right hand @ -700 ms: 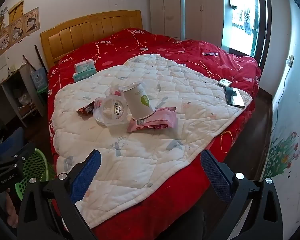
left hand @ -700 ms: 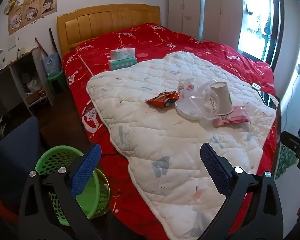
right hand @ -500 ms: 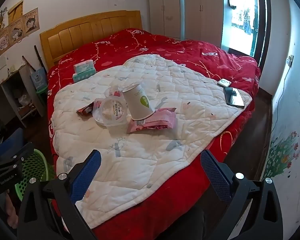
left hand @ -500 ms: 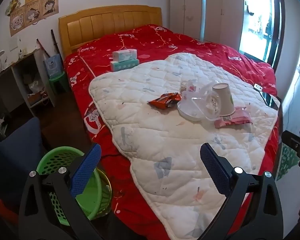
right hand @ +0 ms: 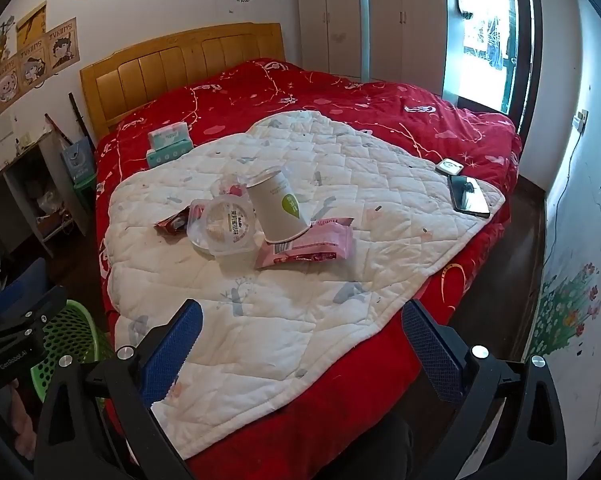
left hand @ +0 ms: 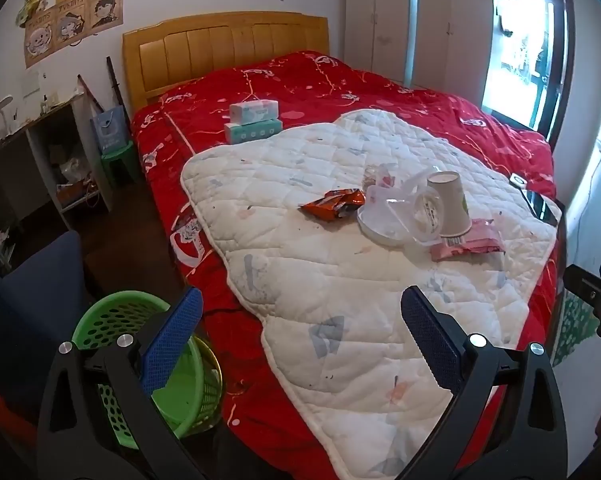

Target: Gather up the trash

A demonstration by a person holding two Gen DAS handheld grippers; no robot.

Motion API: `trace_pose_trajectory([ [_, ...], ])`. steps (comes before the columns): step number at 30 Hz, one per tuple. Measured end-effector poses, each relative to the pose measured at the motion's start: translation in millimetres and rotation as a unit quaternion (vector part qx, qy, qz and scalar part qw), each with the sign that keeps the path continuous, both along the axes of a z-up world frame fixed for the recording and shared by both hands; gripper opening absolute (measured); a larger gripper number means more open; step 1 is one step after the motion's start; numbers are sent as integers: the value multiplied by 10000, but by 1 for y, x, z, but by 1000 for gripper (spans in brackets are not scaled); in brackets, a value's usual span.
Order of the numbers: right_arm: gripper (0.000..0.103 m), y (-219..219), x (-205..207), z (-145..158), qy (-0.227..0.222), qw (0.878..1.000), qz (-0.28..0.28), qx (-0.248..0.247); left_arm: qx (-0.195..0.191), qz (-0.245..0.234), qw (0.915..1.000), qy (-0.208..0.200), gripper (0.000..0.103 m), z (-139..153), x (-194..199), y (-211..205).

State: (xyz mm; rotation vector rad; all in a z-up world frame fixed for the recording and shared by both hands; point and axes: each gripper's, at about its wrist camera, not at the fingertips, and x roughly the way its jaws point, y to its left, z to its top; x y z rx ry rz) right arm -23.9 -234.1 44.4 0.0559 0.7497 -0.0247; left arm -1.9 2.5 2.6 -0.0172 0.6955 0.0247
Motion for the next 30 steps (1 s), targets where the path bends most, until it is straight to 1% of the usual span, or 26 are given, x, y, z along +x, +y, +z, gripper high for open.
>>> trace_pose_trajectory([
  [6,97,0,-1,0,-11,10000,0,1,-81,2,10000,43,98,-1,-1,3],
  [30,97,-1,0,2,-49,9999,56,78,-120,58,9999,73,98,0,-1,3],
])
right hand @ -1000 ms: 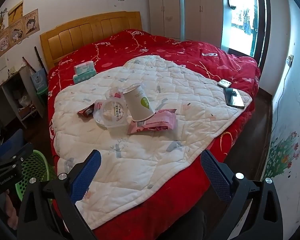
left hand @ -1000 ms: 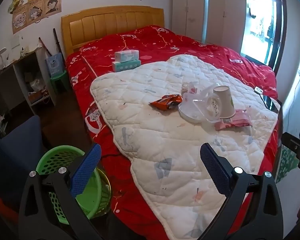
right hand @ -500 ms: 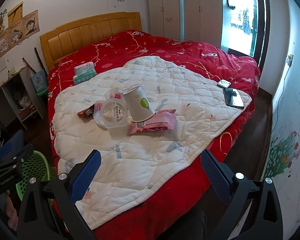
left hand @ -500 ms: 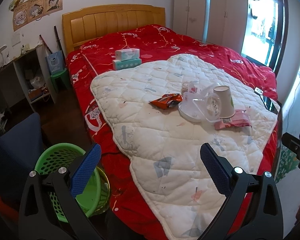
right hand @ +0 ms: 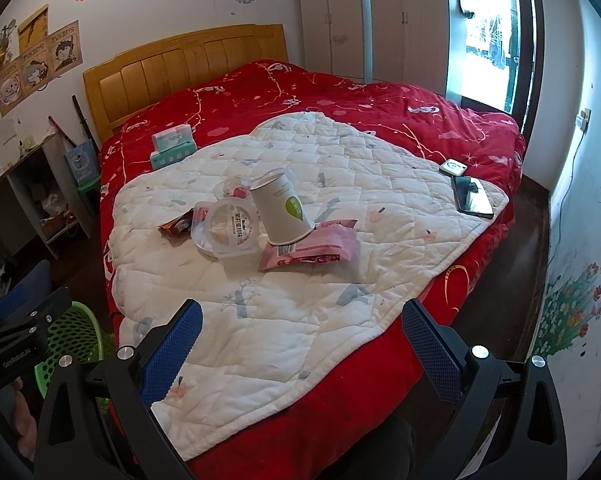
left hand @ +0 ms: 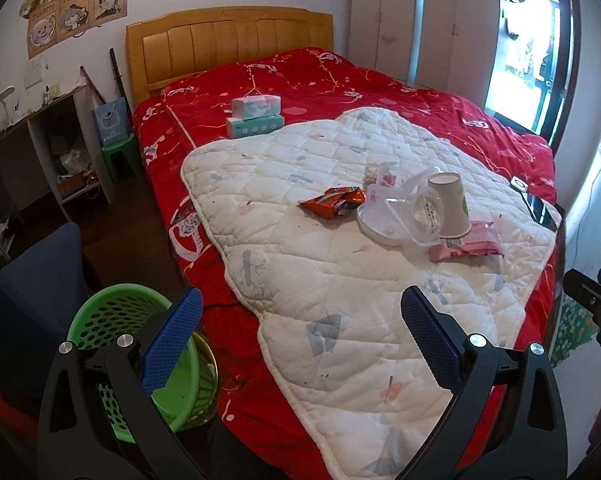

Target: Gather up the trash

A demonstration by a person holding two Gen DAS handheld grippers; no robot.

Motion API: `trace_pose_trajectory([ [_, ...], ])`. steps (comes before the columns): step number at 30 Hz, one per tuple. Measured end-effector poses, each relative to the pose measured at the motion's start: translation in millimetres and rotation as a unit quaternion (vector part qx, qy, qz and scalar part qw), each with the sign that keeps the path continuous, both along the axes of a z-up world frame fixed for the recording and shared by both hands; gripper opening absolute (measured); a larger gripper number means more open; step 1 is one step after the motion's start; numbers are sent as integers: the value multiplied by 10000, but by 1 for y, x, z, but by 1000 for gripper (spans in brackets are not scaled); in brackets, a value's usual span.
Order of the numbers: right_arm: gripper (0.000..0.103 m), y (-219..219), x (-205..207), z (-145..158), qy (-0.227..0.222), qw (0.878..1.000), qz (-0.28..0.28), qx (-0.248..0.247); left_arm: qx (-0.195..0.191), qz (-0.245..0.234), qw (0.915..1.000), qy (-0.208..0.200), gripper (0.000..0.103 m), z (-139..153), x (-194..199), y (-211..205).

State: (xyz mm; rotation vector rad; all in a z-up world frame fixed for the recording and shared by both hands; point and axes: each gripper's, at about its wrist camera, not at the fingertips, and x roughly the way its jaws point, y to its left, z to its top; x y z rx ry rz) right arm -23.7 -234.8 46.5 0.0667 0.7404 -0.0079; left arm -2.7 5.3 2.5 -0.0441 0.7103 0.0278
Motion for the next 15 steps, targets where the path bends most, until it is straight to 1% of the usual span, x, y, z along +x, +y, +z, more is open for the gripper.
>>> trace_pose_trajectory([
  [15,97,3,12,3,-78,9998,197,-50,-29,47,10000,31,98,1,11,-2],
])
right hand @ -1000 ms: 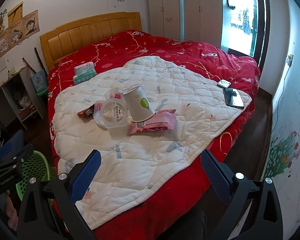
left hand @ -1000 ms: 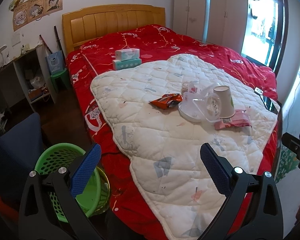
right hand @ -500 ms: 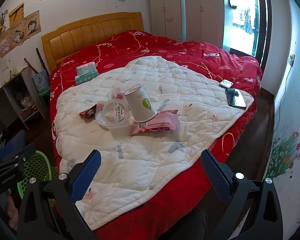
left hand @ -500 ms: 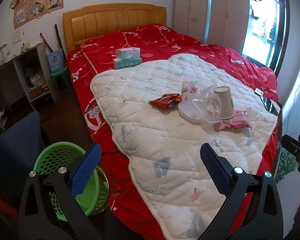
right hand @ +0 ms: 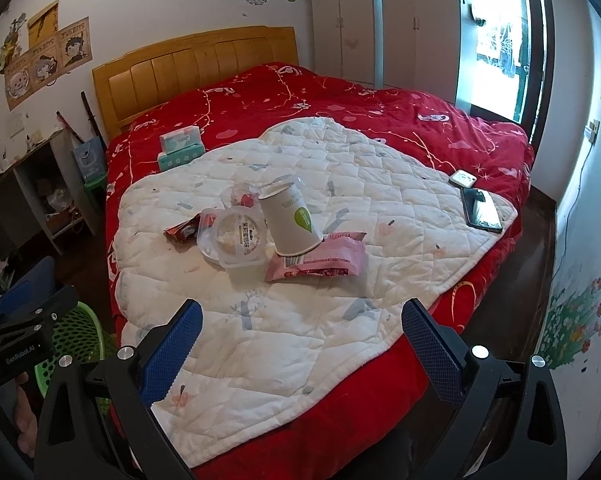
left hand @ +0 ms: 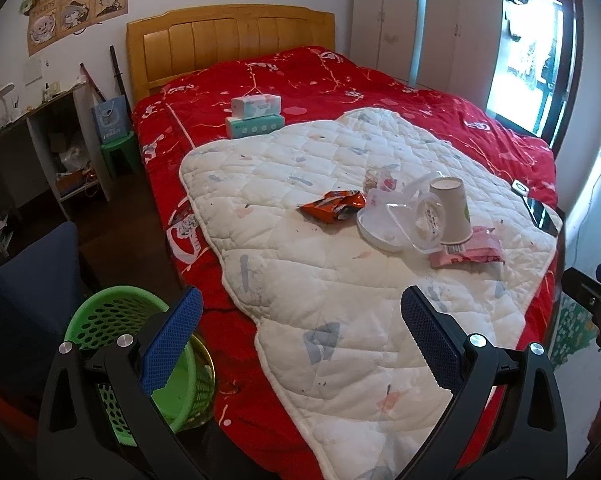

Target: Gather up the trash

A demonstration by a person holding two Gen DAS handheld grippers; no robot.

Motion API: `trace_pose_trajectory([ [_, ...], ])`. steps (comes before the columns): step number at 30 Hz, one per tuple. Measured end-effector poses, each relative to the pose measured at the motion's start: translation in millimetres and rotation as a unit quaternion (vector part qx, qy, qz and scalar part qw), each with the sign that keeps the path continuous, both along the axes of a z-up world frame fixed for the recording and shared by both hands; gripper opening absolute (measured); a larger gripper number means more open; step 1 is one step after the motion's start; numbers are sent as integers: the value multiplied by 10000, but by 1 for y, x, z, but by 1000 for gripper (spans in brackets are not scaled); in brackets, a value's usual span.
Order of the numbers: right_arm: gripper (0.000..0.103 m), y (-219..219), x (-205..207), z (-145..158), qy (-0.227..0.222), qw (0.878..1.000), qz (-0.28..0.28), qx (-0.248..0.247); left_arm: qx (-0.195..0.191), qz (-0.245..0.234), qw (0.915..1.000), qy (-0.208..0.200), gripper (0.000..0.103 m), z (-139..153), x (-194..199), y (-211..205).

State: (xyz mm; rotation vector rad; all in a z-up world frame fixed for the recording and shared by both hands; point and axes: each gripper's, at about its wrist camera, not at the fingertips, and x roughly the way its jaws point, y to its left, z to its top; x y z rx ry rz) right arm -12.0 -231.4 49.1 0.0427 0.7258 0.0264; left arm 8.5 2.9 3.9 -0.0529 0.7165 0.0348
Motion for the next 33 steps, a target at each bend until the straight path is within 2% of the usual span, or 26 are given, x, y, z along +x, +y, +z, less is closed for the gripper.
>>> trace_pose_trajectory([
  [15,97,5,47,-2,74,9993,338,-137,59,74,10000,-1,98,-2,19,5],
  [27,96,7,121,-14,385,9978,545,-50,10,107,9997,201,98,-19,31,12],
  [33,93,13,162,-25,591,9961,625,-189,-23,170,9994,289,98,-28,38,20],
])
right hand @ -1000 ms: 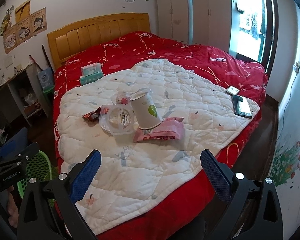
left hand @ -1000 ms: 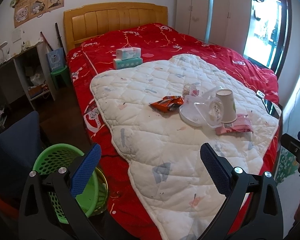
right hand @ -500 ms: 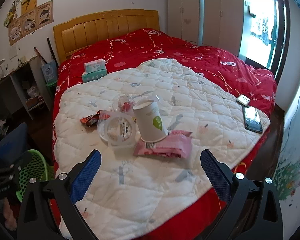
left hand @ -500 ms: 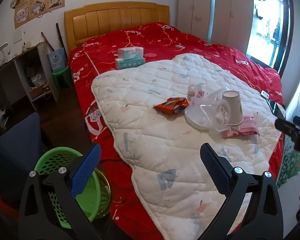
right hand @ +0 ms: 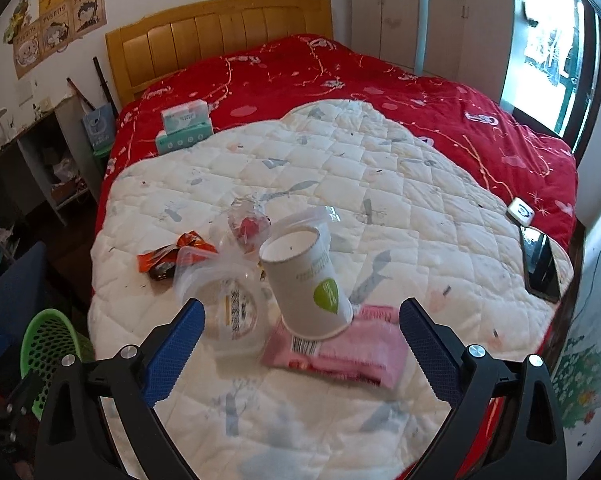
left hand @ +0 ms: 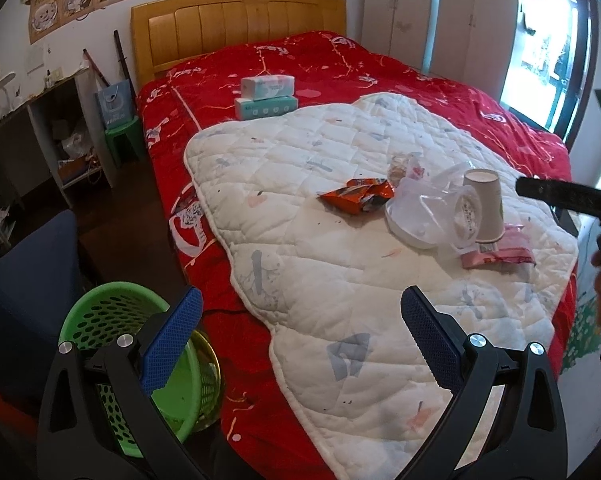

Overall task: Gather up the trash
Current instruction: 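Reach the right gripper to the white paper cup and close on it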

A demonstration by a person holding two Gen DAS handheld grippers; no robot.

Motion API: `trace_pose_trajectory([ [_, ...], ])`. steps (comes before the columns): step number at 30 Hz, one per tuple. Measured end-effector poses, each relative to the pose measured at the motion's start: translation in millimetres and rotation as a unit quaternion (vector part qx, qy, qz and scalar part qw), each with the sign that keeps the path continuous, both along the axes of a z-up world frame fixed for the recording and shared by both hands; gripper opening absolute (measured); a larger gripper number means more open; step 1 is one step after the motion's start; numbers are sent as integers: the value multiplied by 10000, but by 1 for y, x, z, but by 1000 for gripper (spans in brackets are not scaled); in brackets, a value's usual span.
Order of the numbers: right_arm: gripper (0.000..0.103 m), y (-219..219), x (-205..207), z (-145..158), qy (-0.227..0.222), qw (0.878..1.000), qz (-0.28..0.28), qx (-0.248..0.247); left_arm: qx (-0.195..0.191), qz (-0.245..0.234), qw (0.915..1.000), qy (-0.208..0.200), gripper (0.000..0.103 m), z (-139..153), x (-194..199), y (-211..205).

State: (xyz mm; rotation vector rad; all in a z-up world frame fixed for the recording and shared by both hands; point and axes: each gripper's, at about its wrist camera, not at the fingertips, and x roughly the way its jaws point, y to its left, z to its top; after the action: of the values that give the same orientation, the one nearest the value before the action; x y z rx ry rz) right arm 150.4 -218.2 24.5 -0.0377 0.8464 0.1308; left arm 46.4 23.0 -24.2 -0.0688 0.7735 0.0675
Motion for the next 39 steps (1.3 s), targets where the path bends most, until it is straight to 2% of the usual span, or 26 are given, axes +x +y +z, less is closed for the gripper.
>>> trace_pose_trajectory([
  [2,86,3,13,-6,95,9999,55,-26,2,14,10000,21,98,-3,1,2],
  [9,83,11,52,-27,363,9993,58,-96,-48,58,9999,96,96,-12,9,9],
  [15,76,11,77,-44,561,9982,-47,-219,-62,-51,9999,96,92,-14,16,6],
  [19,66,11,84,-52,669,9974,-51,-264,-44,-180,9998,91,88,-13,23,-1],
  [22,57,6,86,-55,731,9971,-32,-217,-177,-347,9992,123,84,-12,30,-7],
  [30,57,-13,69,-31,434,9990,-75,87,-126,-919,9957,45,82,-8,49,-40],
  [39,57,-42,37,9,28,9993,-79,370,-211,-1682,9855,105,82,-8,84,-90],
])
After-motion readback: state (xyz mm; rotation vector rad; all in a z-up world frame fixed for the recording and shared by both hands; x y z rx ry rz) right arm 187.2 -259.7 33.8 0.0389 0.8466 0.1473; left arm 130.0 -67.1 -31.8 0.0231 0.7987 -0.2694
